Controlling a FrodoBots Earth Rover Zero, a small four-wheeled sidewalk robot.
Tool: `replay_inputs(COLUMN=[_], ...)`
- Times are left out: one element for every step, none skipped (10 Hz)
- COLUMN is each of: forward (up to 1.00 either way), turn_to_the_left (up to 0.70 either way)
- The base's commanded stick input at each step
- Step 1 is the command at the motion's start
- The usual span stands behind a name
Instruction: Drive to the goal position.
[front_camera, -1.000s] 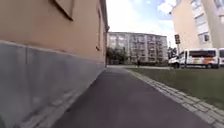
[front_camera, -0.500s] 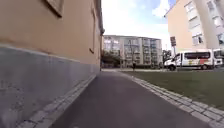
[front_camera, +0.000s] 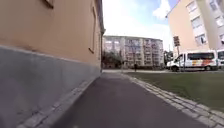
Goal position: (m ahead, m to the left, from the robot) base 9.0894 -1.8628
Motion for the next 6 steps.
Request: replay_inputs(forward=[0.85,0.85,0.85,0.85,0.85,0.85], turn_to_the_left=[0.01,0.01,0.01,0.01,0.01,0.01])
